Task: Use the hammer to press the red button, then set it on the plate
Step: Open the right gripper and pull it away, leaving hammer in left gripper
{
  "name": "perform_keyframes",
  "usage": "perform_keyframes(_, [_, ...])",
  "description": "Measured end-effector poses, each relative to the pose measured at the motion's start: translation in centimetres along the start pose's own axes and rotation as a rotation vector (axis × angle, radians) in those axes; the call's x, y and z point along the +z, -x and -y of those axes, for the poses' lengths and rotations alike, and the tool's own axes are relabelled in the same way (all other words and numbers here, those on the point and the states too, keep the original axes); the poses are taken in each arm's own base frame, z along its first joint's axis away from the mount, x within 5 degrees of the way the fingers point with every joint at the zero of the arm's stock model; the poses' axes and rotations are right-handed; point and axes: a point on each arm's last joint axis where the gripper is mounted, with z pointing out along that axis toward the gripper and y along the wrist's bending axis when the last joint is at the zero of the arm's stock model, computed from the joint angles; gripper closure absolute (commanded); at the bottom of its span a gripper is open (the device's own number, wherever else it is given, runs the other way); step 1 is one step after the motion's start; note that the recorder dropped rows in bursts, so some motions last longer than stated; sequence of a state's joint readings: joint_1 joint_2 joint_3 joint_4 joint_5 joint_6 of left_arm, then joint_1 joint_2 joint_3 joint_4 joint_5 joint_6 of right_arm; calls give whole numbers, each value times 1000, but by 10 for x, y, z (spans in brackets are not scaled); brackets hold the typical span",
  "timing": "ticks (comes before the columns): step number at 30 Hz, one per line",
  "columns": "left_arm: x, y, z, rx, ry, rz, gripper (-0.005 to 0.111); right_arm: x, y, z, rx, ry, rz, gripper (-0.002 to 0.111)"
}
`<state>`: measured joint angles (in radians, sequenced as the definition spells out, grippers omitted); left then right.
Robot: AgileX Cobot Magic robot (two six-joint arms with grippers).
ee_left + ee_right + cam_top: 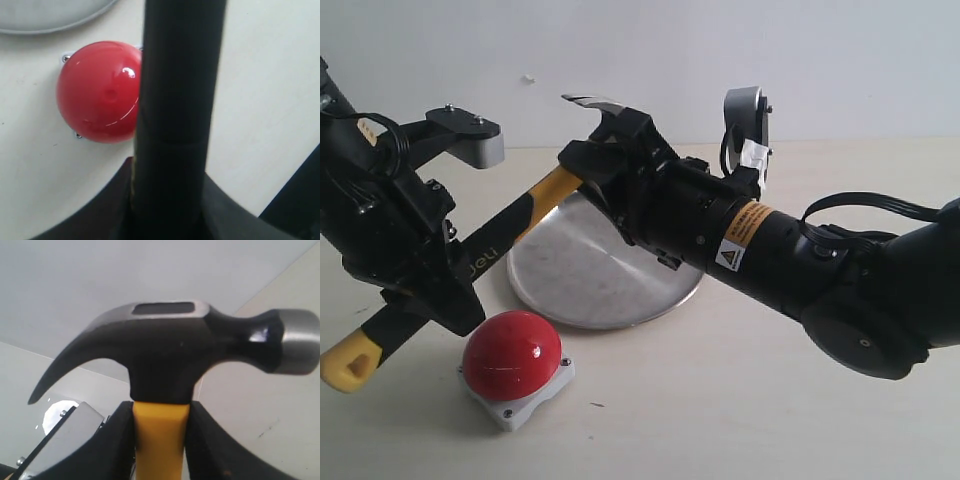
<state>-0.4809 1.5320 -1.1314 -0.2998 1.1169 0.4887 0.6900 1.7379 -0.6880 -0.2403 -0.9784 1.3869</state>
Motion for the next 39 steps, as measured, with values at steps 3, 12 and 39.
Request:
perform_keyframes(3, [0,0,-1,3,6,-3,107,0,0,1,17,-13,-2,73])
perform_keyframes(12, [-16,10,-4,8,68,28,107,0,1,2,40,-21,5,50])
perform_keyframes(39, [-68,-40,25,-114,226,535,107,-104,8,-72,-533,-25,60,108])
